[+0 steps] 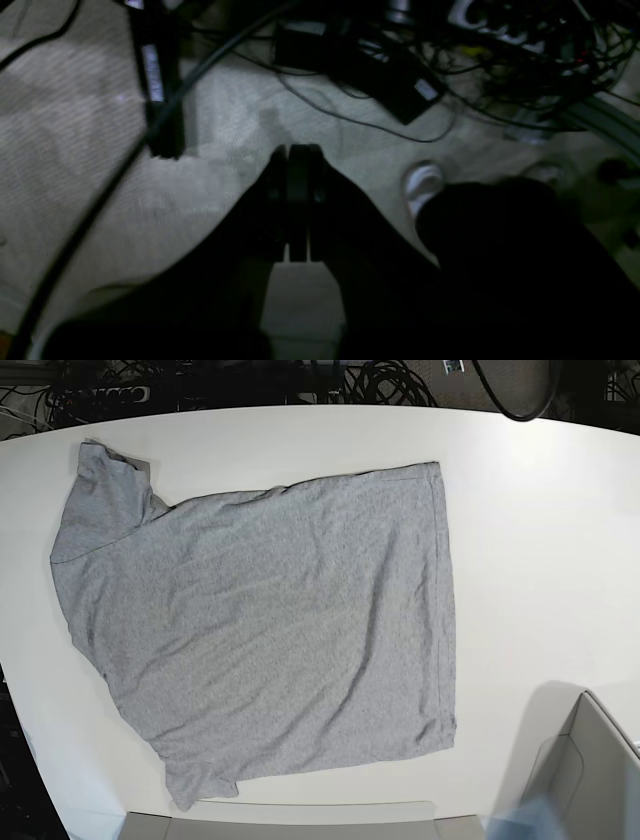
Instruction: Fold the T-shirt properly
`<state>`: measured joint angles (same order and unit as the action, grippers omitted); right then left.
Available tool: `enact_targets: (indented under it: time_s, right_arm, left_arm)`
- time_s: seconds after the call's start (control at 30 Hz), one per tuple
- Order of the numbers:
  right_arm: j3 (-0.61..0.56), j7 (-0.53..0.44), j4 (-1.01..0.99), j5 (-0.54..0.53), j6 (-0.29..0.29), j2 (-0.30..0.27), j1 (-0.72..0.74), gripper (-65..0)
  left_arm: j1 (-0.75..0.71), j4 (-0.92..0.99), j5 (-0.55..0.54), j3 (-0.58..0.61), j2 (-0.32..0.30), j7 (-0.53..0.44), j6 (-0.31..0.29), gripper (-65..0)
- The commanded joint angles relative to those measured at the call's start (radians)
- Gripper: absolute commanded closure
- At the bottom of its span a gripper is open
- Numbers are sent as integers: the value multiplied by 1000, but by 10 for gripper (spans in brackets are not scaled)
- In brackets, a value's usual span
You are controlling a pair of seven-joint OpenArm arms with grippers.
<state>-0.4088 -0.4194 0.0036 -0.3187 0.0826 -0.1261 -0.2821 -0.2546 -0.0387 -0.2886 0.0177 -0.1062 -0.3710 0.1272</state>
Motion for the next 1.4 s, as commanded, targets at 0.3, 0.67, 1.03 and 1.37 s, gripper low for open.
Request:
enact_targets:
  time_s: [0.3,0.67,1.03,1.37]
  right_arm:
    - [1,-497,-4,-92,9,-36,-188,0]
    - [1,-734,-4,-92,9,-60,-317,0]
    - [3,-732,582,-92,16,-220,-638,0]
    - [4,-729,1172,-253,18,-472,-937,0]
  left_arm:
    - [-203,3,-1,1,-5,-613,9,0]
    - [-351,-51,-4,-9,3,-966,9,0]
    - [-722,-694,-5,-11,29,-971,15,0]
    - [-925,-1206,-1,-3,32,-971,12,0]
